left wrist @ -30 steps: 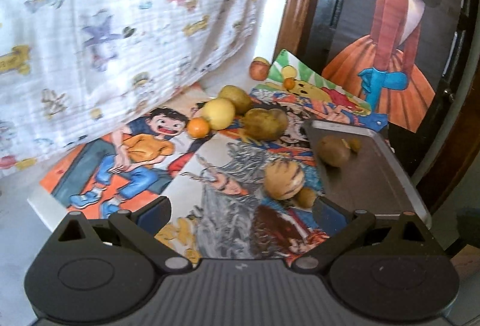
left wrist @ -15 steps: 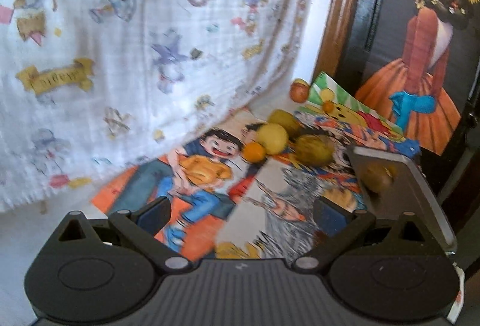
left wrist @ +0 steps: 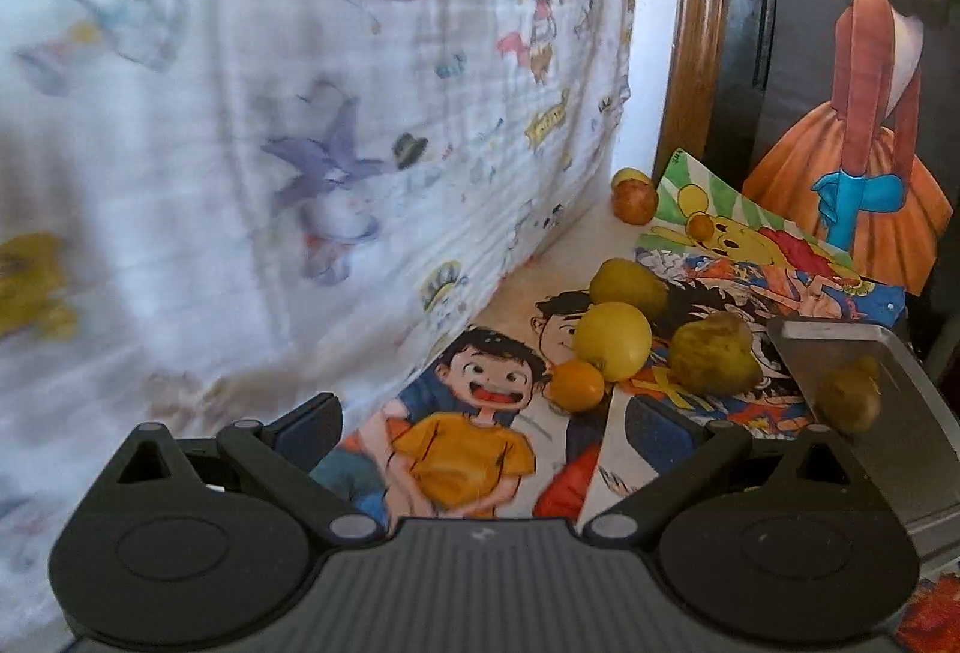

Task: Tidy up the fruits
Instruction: 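Move the left gripper toward the small orange while the right moves toward the striped melon, then close the left gripper on the small orange while the right gripper grasps the striped melon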

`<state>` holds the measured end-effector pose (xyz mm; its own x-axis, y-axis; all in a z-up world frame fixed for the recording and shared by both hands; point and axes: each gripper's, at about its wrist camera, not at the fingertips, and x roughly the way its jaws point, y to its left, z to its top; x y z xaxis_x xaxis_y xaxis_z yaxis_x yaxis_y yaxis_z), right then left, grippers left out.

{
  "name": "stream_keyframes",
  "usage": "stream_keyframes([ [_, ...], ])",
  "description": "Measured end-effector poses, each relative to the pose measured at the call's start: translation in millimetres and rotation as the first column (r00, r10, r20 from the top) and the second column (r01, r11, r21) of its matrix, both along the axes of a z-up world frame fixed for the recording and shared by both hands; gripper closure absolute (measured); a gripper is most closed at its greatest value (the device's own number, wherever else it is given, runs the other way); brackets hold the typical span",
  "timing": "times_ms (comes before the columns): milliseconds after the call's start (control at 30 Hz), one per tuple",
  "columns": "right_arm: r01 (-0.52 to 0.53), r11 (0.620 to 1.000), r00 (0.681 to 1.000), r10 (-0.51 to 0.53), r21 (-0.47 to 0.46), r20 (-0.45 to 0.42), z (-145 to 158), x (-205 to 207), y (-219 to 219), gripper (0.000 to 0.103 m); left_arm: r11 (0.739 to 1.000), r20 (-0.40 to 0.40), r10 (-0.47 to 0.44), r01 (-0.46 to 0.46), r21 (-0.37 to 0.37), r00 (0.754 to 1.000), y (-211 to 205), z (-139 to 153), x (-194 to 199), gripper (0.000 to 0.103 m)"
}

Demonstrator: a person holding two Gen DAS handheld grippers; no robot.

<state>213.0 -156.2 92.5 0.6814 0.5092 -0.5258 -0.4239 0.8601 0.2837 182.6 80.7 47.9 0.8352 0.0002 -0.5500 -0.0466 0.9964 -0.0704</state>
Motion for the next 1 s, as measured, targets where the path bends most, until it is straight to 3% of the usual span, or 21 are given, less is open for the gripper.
stream_keyframes([
  [300,-0.095,0.969,0.995,0.085,-0.229,-0.05,-80,16,7,0.001,0.99,-0.001,-0.135,0.135,0.03,0.991,-16,-35,50,0.0],
  [500,-0.15,0.925,0.988,0.153,-0.349,-0.02,-103,8,11,0.001,0.978,-0.033,-0.202,0.204,0.052,0.979,-31,-54,75,0.0],
  [667,-0.181,0.905,0.982,0.189,-0.386,-0.018,-115,9,15,0.005,0.97,-0.088,-0.234,0.239,0.047,0.968,-39,-66,90,0.001],
  [1000,-0.197,0.919,0.98,0.192,-0.34,-0.049,-131,15,16,0.022,0.969,-0.127,-0.234,0.242,0.051,0.964,-44,-72,101,0.007],
])
